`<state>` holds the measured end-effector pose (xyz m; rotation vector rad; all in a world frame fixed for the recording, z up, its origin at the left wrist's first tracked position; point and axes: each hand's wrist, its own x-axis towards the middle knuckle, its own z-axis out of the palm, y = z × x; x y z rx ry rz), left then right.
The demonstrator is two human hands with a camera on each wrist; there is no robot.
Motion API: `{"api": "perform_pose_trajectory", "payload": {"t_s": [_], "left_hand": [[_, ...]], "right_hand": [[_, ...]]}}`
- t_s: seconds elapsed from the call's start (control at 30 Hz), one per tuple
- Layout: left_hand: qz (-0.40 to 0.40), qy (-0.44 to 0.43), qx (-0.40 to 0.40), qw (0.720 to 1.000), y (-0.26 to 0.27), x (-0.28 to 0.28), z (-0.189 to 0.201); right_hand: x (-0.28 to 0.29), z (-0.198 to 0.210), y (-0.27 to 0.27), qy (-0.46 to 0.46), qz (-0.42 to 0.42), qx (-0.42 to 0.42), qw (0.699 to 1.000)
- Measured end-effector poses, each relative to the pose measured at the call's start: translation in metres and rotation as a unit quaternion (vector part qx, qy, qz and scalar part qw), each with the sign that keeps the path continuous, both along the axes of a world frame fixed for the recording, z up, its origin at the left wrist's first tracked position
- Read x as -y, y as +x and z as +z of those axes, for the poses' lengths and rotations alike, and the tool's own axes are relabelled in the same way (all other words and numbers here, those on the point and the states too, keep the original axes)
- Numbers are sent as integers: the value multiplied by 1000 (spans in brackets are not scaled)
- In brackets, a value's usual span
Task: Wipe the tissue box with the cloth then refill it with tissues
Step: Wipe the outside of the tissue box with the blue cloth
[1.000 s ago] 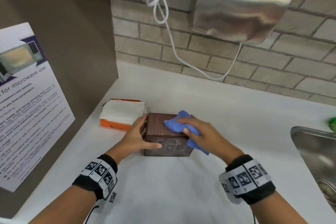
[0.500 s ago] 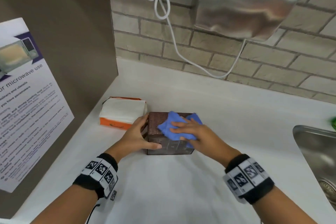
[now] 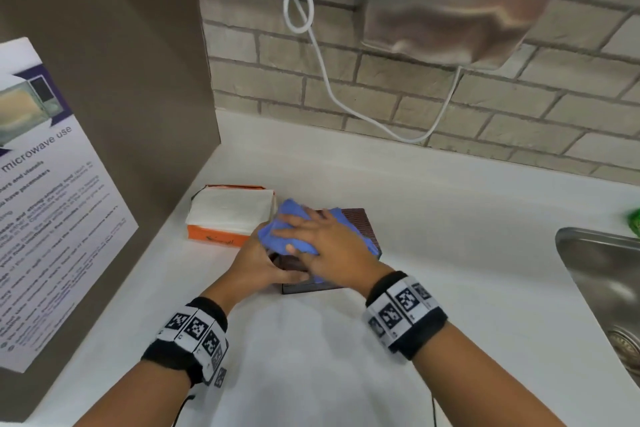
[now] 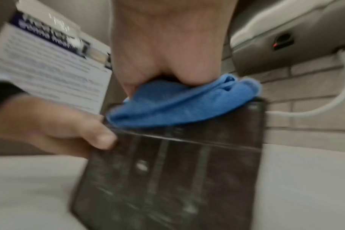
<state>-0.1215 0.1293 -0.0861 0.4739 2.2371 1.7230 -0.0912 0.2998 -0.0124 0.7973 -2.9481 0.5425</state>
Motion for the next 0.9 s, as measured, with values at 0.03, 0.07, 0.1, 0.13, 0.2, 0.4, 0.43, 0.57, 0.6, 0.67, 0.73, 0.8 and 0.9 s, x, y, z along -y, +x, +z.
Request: {"api": "perform_pose_trajectory", "payload": {"t_s": [0.03, 0.07, 0.1, 0.13, 0.2, 0.4, 0.43, 0.57, 0.6, 0.67, 0.73, 0.8, 0.9], "left_hand": [[2, 1, -2, 1000, 0, 0, -2], [7, 1, 2, 1000, 1, -1, -3], [12, 1, 5, 1000, 2, -3, -3], [16, -3, 6, 1000, 2, -4, -3], [18, -9, 8, 1000, 3, -5, -5], [9, 6, -26, 1000, 3, -5, -1], [4, 6, -32, 999, 4, -4, 0], [0, 34, -10, 999, 5, -5, 0], [-1, 42, -2, 999, 5, -6, 1], [-5, 40, 9, 999, 6, -7, 2], [-5, 41, 26, 999, 7, -5, 1], [4, 61, 50, 997, 11, 1, 2], [35, 101, 81, 991, 21, 13, 8]], "right_hand": [[-13, 6, -1, -13, -25, 16, 999], [-28, 5, -6, -30, -63, 35, 997], [-40, 8, -9, -46, -104, 55, 992], [-48, 8, -14, -62, -144, 69, 985], [-49, 6, -20, -59, -206, 65, 975], [16, -9, 13, 3, -131, -29, 991], [19, -10, 19, -14, -136, -29, 990], [-13, -1, 30, -64, -194, -29, 978], [-24, 4, 32, -104, -231, -29, 967], [-46, 8, 31, -177, -310, 23, 934], [-69, 10, 29, -278, -387, 110, 872], [-93, 9, 35, -430, -424, 178, 777], [-115, -4, 68, -697, -312, 244, 598]]}}
